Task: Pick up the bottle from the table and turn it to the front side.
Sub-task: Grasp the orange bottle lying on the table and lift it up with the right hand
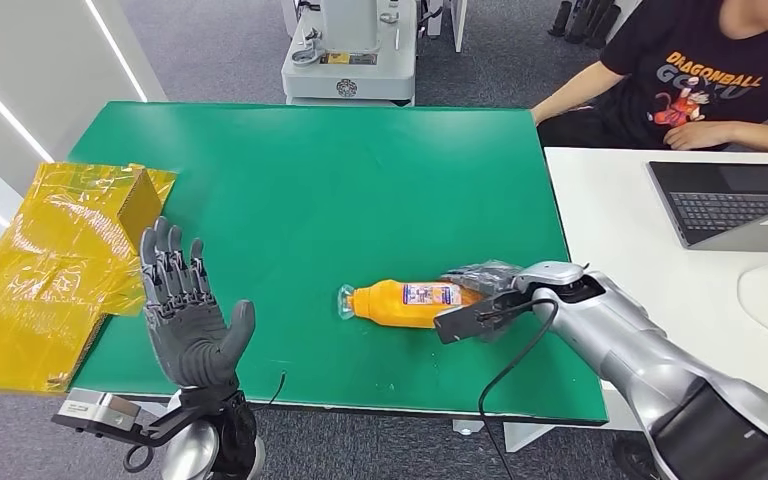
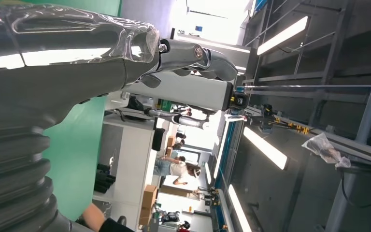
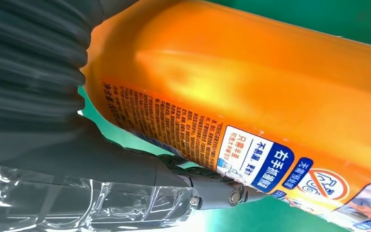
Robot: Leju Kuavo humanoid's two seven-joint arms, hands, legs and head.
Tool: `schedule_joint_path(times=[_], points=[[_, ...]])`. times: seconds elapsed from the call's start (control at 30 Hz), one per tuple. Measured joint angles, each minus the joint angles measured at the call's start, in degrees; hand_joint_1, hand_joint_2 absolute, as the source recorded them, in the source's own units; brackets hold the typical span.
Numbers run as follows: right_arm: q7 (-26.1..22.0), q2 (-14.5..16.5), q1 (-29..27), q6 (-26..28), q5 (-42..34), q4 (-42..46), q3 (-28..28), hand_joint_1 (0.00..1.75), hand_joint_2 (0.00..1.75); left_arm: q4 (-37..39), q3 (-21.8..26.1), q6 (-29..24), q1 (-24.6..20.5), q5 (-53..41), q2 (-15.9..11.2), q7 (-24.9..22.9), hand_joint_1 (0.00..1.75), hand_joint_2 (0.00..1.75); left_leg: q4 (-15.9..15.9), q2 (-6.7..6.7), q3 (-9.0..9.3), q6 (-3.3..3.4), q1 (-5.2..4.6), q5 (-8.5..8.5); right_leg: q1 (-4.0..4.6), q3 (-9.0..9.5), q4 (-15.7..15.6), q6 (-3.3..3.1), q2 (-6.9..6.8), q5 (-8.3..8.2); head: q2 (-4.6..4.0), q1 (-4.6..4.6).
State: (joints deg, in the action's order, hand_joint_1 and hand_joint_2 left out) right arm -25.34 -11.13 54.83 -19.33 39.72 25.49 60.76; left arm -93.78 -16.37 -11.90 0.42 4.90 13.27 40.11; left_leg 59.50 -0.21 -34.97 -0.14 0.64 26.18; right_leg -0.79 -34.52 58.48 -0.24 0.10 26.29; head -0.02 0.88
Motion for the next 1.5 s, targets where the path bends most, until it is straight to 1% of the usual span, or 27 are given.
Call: schedule_joint_path(times=[0.07,0.13,0.2,0.23,0.3,0.4,0.53,0.73,0.83,0.93,1.03,1.1,1.17,1.27,1.5], points=[[0.3,-0.2,-0.4,1.1,-0.1,-0.1,0.1,0.01,1.75,0.1,0.0,0.2,0.0,-0.1,0.0,0.0,0.00,1.75,0.0,0.00,0.00,0.00,0.00,0.00,0.00,0.00,0.0,0.00,0.00,0.00,0.00,-0.01],[0.6,-0.3,-0.9,2.7,0.1,-0.2,0.4,0.71,1.75,0.1,0.0,0.4,0.0,-0.2,0.0,0.0,0.00,1.75,0.0,0.00,0.00,0.00,0.00,0.00,0.00,0.00,0.0,0.00,0.00,0.00,0.00,-0.01],[0.9,-0.4,-1.4,4.8,0.4,-0.3,0.8,1.49,1.75,0.1,0.0,0.4,0.0,-0.4,0.0,0.0,0.00,1.75,0.0,0.01,0.00,0.00,0.00,0.00,0.00,0.01,0.0,0.00,0.00,0.00,0.00,-0.01],[0.9,-0.4,-1.7,5.9,0.4,-0.4,1.0,1.58,1.75,0.1,0.0,0.4,0.0,-0.5,0.0,0.0,0.00,1.75,0.0,0.01,0.01,0.00,0.00,0.01,0.00,0.01,0.0,0.00,0.00,0.00,0.00,-0.01],[0.9,-0.4,-2.2,7.7,0.3,-0.4,1.3,1.69,1.75,0.1,0.0,0.4,0.0,-0.6,0.0,0.0,0.00,1.75,0.0,0.02,0.02,0.01,0.00,0.01,0.00,0.02,0.0,0.00,0.01,0.00,0.00,-0.01],[0.6,-0.4,-2.7,9.7,0.3,-0.5,1.4,1.75,1.75,0.1,0.1,0.4,0.2,-0.8,0.0,0.0,0.00,1.75,0.0,0.04,0.06,0.02,0.00,0.02,0.00,0.06,0.0,0.00,0.03,0.00,0.00,-0.01],[0.1,-0.4,-3.2,11.2,-0.1,-0.5,1.5,1.75,1.75,0.1,0.1,0.4,0.4,-0.9,0.0,0.0,0.00,1.75,0.0,0.04,0.09,0.02,0.00,0.01,0.00,0.11,0.0,0.00,0.02,0.00,0.00,0.00],[-0.2,-0.3,-3.5,12.0,-0.2,-0.6,1.5,1.75,1.75,0.1,0.2,0.4,0.5,-0.9,0.0,0.0,0.00,1.75,0.0,0.03,0.13,0.02,0.00,0.01,0.00,0.16,0.0,0.00,0.02,0.00,0.00,-0.01],[-0.1,-0.1,-3.8,14.6,-0.2,-0.6,1.5,1.75,1.75,0.1,0.2,0.4,0.6,-1.1,0.0,0.0,0.00,1.75,0.0,0.03,0.12,0.02,0.01,0.02,0.01,0.16,0.0,0.00,0.02,0.00,0.00,-0.01],[0.9,0.6,-4.9,20.6,-0.3,-0.7,1.5,1.75,1.75,0.1,0.3,0.1,0.8,-1.3,0.0,0.0,0.00,1.75,0.0,0.04,0.12,0.02,0.01,0.02,0.01,0.16,0.0,0.00,0.02,0.00,0.00,-0.01],[2.6,1.9,-6.7,29.1,-1.3,-0.6,0.8,1.75,1.75,0.0,0.4,-0.3,1.4,-1.7,0.0,0.0,0.00,1.75,0.0,0.01,0.09,0.02,0.01,0.02,0.01,0.15,0.0,0.00,-0.02,0.01,0.00,-0.01],[3.5,2.9,-8.1,34.9,-2.4,-0.3,-0.5,1.75,1.75,0.0,0.5,-0.7,1.8,-1.8,0.0,0.0,0.00,1.75,0.0,-0.01,0.08,0.02,0.01,0.02,0.02,0.14,0.0,0.01,-0.04,0.02,0.00,-0.01],[3.6,3.9,-9.4,39.3,-4.0,0.4,-2.3,1.75,1.75,-0.2,0.7,-1.1,2.1,-1.9,0.0,0.0,0.00,1.75,-0.1,-0.01,0.07,0.02,0.01,0.02,0.02,0.12,0.0,0.02,-0.04,0.03,0.00,-0.01],[2.0,5.1,-11.7,43.9,-7.3,2.0,-5.6,1.75,1.75,-0.5,1.0,-1.8,2.4,-1.8,0.0,0.0,0.00,1.75,-0.1,-0.02,0.04,0.02,0.01,0.02,0.02,0.11,0.0,0.04,-0.04,0.05,0.00,0.00],[-4.6,7.7,-18.8,54.5,-13.6,8.1,-14.2,1.75,1.75,-0.6,1.3,-2.5,2.5,-1.7,0.1,0.0,0.00,1.75,-0.1,-0.04,0.01,0.03,0.01,0.04,0.02,0.10,0.0,0.04,-0.08,0.07,0.00,0.00]])
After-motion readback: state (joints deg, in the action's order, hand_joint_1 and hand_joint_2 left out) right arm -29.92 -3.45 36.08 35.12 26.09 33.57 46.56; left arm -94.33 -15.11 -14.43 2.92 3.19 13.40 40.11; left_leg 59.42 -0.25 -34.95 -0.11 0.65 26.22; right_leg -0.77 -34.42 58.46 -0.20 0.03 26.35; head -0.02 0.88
